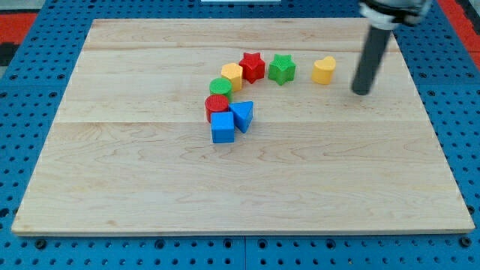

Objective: Push the yellow heart to the green star

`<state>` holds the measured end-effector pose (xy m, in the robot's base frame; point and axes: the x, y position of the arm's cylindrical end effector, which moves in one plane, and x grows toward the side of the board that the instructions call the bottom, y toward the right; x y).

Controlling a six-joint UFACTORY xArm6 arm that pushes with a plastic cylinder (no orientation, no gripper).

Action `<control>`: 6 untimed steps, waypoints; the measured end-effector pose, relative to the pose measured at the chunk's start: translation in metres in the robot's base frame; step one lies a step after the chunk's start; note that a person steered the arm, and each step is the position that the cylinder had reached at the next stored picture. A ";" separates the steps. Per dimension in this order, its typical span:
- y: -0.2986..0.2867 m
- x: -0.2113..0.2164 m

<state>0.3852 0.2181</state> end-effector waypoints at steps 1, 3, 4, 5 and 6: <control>0.024 -0.036; -0.029 -0.058; -0.052 -0.058; -0.074 -0.058; -0.080 -0.075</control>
